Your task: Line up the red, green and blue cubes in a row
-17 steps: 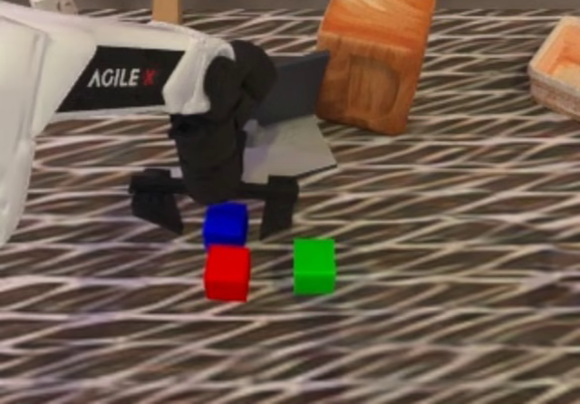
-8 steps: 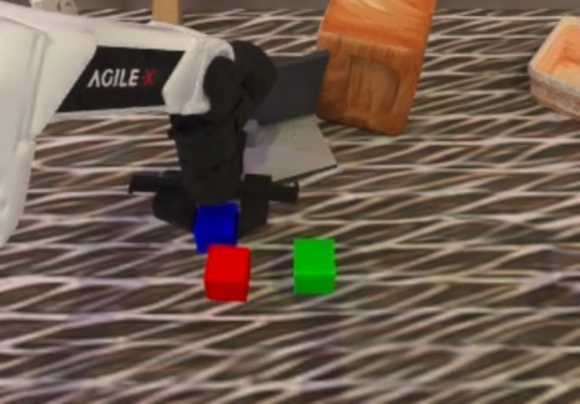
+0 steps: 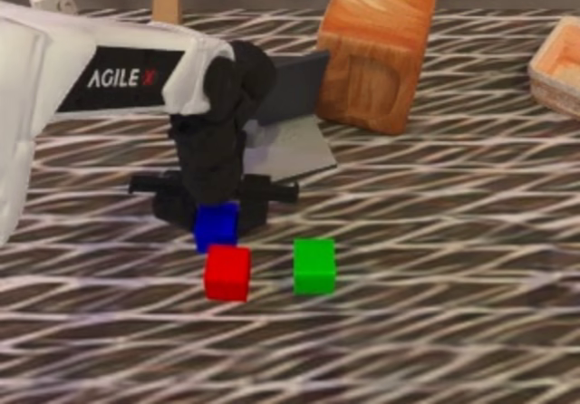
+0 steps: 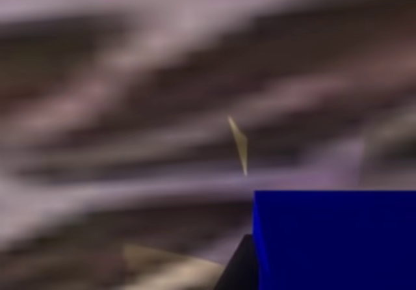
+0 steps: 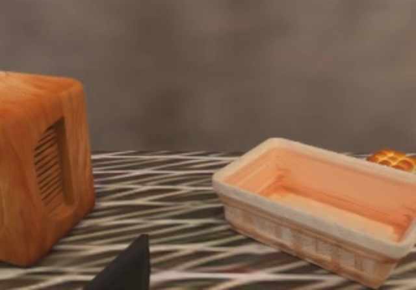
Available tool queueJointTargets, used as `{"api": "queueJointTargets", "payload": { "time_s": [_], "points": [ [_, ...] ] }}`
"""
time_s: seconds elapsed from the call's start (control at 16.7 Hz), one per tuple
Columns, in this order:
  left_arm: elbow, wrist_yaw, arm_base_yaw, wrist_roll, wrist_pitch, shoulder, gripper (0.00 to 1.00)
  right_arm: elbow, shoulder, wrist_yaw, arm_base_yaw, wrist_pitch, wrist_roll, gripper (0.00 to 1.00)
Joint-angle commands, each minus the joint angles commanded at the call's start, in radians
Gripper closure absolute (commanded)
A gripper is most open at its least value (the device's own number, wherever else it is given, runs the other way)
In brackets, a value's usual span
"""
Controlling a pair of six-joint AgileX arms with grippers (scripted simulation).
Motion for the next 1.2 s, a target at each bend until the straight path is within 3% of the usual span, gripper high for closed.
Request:
{"api": "queueJointTargets", "payload": {
  "time_s": [0.36,0.78,1.2],
  "points": [
    [0.015,-0.004,0.002,0.003,-0.022,-0.016,1.0,0.0,0.0,0.0,0.0,0.0,0.0,0.0],
    [0.145,-0.004,0.019,0.001,-0.238,-0.098,1.0,0.0,0.0,0.0,0.0,0.0,0.0,0.0],
    [0.183,-0.005,-0.005,-0.019,-0.262,-0.071,1.0,0.0,0.0,0.0,0.0,0.0,0.0,0.0]
  ]
}}
